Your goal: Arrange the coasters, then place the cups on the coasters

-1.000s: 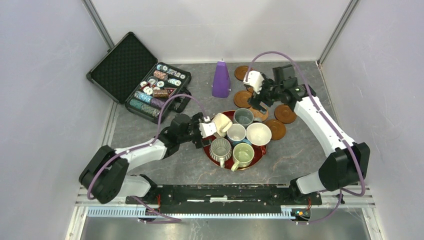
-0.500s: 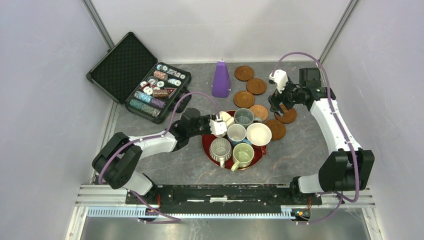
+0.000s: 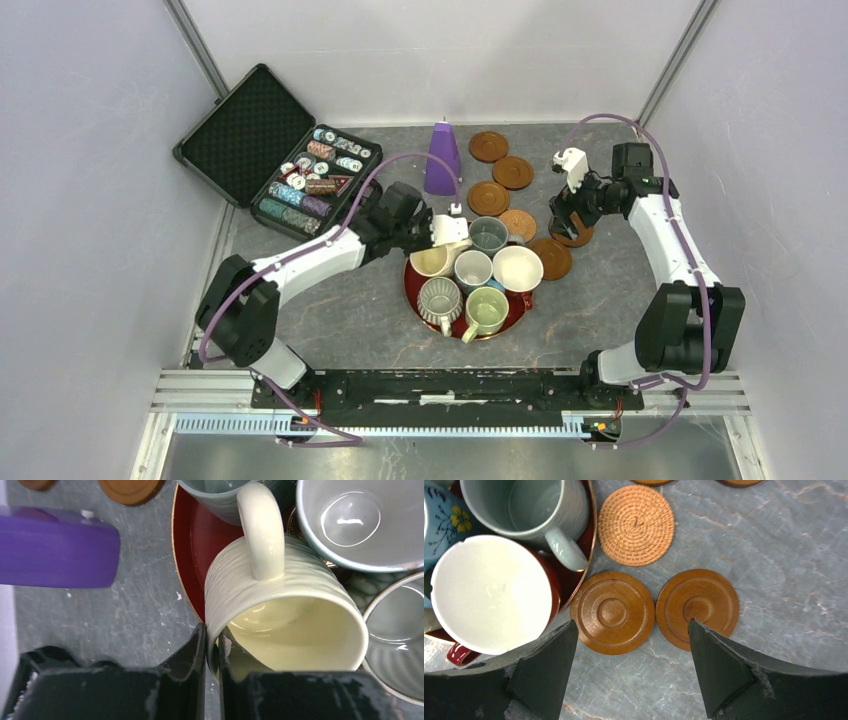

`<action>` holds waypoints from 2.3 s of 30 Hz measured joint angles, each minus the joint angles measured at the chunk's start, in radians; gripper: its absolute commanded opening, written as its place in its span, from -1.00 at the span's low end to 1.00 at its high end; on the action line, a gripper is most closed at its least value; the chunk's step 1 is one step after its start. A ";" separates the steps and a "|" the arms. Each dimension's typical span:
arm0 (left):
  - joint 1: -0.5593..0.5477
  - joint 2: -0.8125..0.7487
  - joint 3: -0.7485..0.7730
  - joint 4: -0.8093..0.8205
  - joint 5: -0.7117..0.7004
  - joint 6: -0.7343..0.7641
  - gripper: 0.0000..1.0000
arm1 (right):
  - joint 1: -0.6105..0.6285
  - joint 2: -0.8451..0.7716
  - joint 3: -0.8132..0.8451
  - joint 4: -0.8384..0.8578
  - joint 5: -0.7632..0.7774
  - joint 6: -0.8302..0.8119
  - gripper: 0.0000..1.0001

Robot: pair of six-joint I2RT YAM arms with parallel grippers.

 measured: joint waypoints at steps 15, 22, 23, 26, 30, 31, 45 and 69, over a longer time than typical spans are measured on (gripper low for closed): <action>0.002 0.330 0.459 -0.534 -0.097 -0.336 -0.49 | -0.001 -0.016 -0.247 -0.016 -0.081 -0.239 0.60; 0.016 0.344 0.493 -0.596 -0.097 -0.441 0.71 | -0.001 -0.068 -0.370 0.001 -0.146 -0.418 0.59; 0.020 0.344 0.499 -0.603 -0.091 -0.450 0.81 | -0.001 -0.069 -0.386 0.007 -0.152 -0.439 0.60; 0.040 0.344 0.509 -0.613 -0.065 -0.472 1.00 | -0.001 -0.070 -0.437 0.018 -0.165 -0.507 0.60; 0.087 0.336 0.515 -0.627 -0.016 -0.491 1.00 | -0.001 -0.066 -0.455 0.019 -0.193 -0.605 0.60; 0.103 0.335 0.520 -0.629 -0.003 -0.494 1.00 | -0.001 -0.061 -0.455 0.018 -0.203 -0.631 0.60; 0.229 0.255 0.604 -0.632 0.058 -0.537 1.00 | -0.006 0.100 -0.443 0.011 -0.339 -0.759 0.52; 0.397 0.192 0.652 -0.669 0.055 -0.539 1.00 | 0.169 0.237 -0.393 0.153 -0.366 -0.645 0.37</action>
